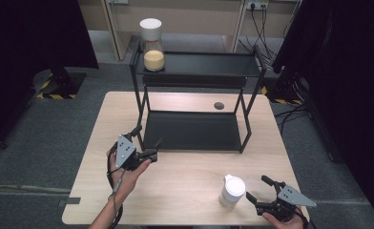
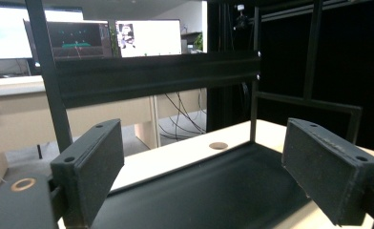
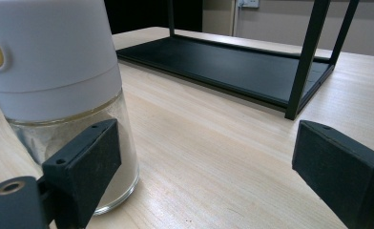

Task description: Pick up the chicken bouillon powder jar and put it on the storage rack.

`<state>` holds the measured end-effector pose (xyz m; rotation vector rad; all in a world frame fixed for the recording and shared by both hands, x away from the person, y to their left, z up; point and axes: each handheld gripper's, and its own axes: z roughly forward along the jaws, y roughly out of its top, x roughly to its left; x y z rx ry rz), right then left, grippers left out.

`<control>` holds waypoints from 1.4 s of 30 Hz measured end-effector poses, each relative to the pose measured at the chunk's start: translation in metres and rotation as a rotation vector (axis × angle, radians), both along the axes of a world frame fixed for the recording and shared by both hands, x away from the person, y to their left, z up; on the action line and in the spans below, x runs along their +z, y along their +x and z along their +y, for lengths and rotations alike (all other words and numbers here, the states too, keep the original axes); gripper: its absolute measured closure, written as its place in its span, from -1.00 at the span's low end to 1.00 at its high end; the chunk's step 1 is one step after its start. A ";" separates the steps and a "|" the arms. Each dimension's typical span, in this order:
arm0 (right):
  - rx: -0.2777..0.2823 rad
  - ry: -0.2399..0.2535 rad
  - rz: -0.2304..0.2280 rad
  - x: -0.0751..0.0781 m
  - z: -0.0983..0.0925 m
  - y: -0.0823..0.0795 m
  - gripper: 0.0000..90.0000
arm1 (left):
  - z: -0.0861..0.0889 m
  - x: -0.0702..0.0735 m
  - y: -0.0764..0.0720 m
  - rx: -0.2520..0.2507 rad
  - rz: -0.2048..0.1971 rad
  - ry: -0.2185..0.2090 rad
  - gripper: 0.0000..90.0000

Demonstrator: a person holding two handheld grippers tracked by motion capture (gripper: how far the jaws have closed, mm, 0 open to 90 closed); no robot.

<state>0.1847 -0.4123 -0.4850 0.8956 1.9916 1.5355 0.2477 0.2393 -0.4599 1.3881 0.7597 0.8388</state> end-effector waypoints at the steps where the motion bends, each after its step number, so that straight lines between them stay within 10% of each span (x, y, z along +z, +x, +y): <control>1: 0.000 -0.001 -0.001 0.000 0.000 0.000 -0.79 | 0.000 -0.003 -0.001 -0.002 0.005 -0.001 -0.70; 21: -0.001 -0.002 -0.002 0.000 0.000 0.000 -0.79 | 0.000 -0.067 -0.016 0.013 0.134 -0.017 -0.70; 42: 0.001 -0.008 0.004 0.001 0.001 0.001 -0.79 | 0.001 -0.065 -0.014 -0.004 0.148 -0.011 -0.71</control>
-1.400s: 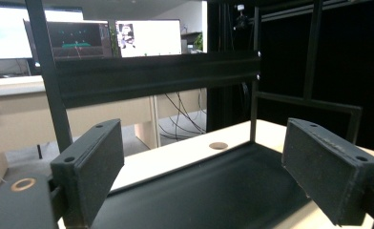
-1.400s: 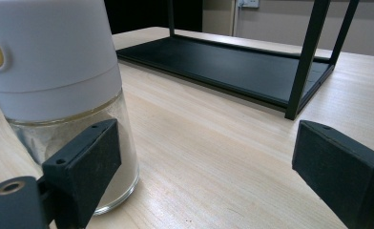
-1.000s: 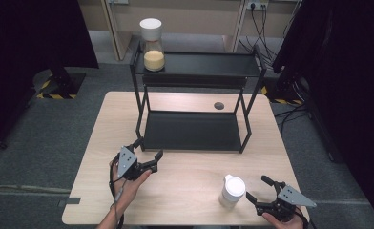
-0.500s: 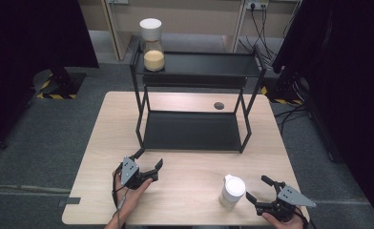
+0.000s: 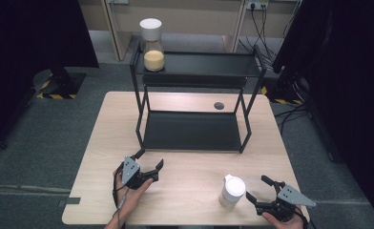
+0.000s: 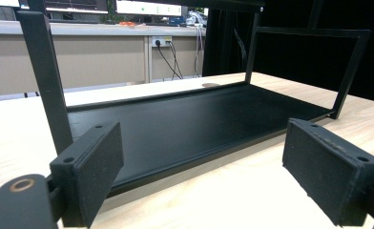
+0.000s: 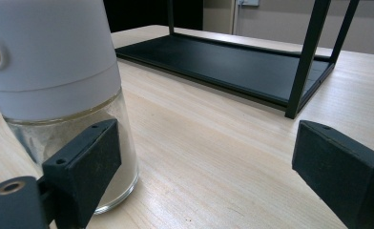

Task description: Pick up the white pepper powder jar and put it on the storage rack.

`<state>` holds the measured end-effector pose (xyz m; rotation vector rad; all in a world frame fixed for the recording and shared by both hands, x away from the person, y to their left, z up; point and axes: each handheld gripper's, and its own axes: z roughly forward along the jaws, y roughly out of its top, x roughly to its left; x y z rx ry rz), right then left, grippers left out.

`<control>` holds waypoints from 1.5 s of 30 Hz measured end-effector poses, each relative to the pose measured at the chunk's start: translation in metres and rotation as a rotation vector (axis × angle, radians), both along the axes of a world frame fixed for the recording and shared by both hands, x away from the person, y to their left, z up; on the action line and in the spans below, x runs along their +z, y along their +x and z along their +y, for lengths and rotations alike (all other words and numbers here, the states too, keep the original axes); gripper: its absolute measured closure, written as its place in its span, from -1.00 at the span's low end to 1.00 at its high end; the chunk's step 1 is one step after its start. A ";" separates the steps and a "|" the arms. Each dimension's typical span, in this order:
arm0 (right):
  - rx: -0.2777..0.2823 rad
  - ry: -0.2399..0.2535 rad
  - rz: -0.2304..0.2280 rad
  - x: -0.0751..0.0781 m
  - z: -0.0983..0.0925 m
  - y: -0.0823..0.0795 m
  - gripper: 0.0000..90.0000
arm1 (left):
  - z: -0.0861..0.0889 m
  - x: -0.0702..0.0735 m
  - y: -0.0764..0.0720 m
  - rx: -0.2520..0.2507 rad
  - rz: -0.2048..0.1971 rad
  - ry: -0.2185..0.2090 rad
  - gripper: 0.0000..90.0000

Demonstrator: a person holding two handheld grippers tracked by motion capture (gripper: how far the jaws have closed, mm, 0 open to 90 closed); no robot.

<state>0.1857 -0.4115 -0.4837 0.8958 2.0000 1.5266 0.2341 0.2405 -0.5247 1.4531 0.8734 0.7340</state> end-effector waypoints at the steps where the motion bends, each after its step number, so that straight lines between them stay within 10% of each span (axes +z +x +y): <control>1: 0.003 0.000 0.000 0.000 0.000 0.000 -0.79 | 0.000 0.000 0.000 0.001 0.001 -0.001 -0.71; 26: 0.213 0.063 -0.053 0.016 -0.001 0.001 -0.83 | 0.000 0.001 0.001 0.000 0.007 0.002 -0.71; 45: 0.229 0.035 -0.081 0.017 0.043 0.010 -0.55 | -0.001 0.001 0.001 -0.002 0.002 0.005 -0.70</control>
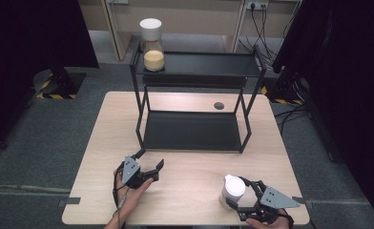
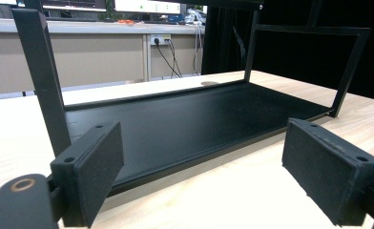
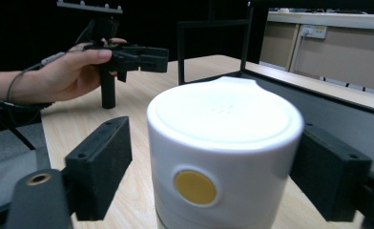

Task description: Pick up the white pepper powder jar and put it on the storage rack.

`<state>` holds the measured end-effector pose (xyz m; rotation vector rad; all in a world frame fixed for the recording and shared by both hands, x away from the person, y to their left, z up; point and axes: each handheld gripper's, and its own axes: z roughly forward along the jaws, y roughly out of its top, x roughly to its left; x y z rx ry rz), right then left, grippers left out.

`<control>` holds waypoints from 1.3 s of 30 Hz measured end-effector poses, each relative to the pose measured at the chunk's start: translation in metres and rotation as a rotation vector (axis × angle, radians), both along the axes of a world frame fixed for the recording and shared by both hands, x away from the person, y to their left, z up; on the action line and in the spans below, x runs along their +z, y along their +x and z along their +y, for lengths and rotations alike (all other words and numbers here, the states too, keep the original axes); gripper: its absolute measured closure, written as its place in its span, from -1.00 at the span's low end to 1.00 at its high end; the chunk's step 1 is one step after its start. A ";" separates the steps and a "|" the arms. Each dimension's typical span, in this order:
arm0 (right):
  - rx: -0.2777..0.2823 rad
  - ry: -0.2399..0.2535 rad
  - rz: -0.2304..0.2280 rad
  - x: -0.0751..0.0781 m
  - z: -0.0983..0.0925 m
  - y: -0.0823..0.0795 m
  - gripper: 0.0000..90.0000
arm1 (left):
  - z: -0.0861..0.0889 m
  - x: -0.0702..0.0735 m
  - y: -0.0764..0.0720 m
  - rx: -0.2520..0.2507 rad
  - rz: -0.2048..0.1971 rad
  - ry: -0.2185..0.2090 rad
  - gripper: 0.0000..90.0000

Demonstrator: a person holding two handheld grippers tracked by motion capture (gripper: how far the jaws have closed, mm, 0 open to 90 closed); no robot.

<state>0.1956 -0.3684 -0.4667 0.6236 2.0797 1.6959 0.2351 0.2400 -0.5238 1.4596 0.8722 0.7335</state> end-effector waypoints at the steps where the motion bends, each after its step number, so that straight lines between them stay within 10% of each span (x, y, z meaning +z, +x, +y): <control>1: -0.004 -0.003 0.000 -0.001 0.001 0.000 -0.54 | 0.000 0.000 0.000 0.001 0.000 0.000 -0.70; 21: -0.054 -0.014 0.021 0.003 0.014 -0.007 -0.31 | -0.001 0.000 -0.001 -0.001 -0.007 0.009 -0.70; 39: -0.157 0.061 -0.052 0.030 0.021 -0.008 -0.31 | 0.000 0.000 0.000 -0.001 -0.001 0.002 -0.70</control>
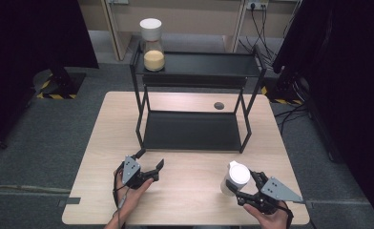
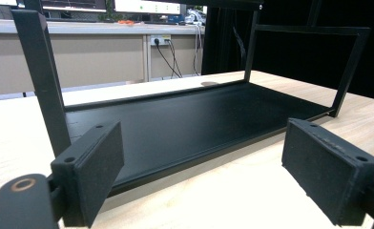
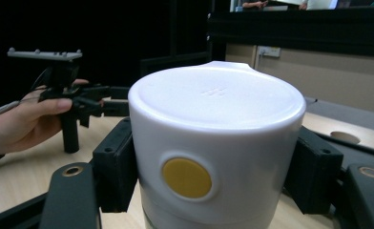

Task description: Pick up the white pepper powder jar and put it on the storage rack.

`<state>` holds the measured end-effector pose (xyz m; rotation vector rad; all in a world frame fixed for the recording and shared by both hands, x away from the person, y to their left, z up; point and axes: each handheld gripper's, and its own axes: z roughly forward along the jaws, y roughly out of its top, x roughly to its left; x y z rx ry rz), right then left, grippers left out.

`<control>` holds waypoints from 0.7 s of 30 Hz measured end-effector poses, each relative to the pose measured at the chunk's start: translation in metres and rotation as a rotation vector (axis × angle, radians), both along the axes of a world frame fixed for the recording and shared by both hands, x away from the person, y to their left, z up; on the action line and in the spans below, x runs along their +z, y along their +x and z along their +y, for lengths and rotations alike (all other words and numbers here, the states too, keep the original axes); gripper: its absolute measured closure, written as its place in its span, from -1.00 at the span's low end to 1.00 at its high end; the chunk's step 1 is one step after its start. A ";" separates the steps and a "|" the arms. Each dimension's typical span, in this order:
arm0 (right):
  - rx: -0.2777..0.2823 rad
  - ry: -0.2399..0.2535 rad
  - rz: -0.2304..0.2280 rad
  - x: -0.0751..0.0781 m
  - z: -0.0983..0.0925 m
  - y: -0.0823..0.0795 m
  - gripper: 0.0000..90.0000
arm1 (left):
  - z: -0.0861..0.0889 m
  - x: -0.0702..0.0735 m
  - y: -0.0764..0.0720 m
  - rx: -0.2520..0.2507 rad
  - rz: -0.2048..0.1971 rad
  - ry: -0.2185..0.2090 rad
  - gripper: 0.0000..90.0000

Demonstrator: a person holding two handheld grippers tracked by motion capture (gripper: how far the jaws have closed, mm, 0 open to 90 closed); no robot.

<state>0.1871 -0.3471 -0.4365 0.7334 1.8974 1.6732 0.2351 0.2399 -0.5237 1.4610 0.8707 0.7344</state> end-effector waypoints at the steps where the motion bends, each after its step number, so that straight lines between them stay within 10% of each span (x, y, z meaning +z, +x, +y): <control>1: -0.007 0.003 -0.004 0.002 0.000 0.000 -0.31 | 0.000 0.000 0.000 0.000 0.000 0.000 -0.70; 21: -0.099 0.038 -0.067 0.034 0.017 0.009 -0.31 | -0.001 0.001 0.000 -0.002 -0.001 0.009 -0.70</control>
